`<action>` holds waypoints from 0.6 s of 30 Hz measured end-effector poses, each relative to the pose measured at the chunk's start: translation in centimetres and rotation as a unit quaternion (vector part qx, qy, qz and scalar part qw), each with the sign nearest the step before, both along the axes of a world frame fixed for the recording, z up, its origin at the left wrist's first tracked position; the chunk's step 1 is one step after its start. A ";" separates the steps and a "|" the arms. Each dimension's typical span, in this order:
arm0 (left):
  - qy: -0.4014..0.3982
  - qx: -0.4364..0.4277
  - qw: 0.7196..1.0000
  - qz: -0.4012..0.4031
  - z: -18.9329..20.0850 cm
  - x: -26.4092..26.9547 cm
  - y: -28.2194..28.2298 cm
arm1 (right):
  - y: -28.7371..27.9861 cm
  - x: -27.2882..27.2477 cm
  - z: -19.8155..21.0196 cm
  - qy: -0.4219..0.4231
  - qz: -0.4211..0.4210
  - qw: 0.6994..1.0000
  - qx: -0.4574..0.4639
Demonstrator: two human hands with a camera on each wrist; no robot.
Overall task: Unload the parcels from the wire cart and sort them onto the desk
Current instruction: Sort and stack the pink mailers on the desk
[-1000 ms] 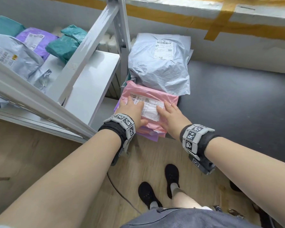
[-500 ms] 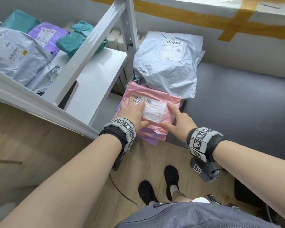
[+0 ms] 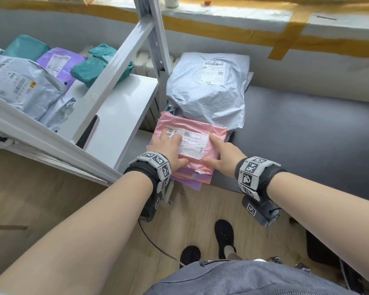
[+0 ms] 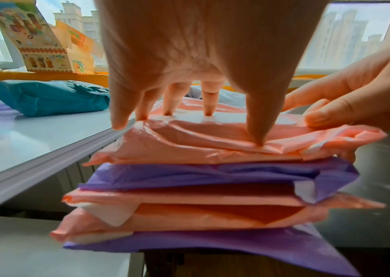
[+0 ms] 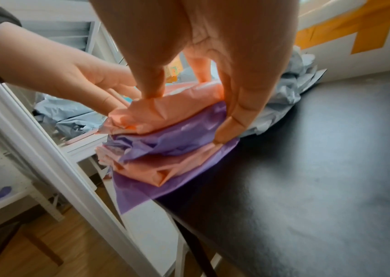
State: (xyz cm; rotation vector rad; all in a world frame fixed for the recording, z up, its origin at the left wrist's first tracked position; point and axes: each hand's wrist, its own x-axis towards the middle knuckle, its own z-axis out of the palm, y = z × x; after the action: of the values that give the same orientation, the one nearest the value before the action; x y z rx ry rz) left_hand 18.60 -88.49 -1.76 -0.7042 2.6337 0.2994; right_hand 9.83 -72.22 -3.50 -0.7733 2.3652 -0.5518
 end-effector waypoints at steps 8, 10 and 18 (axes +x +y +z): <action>0.048 -0.051 0.994 -0.080 2.6 0.4 -0.4 | 0.6 2.1 2.1 0.045 -0.084 0.995 -0.002; 0.066 -0.054 0.990 -0.115 3.2 0.4 -0.2 | 1.2 3.1 3.0 0.061 -0.104 0.993 -0.004; 0.076 -0.041 0.974 -0.210 3.9 0.6 3.0 | 5.6 6.6 5.8 0.073 -0.184 0.980 0.007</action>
State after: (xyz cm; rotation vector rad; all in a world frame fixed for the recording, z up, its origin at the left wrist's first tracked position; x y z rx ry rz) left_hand 19.15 -85.50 2.18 -0.1385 2.8675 0.1244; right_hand 16.44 -66.58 2.32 -0.3781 2.6649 -0.6460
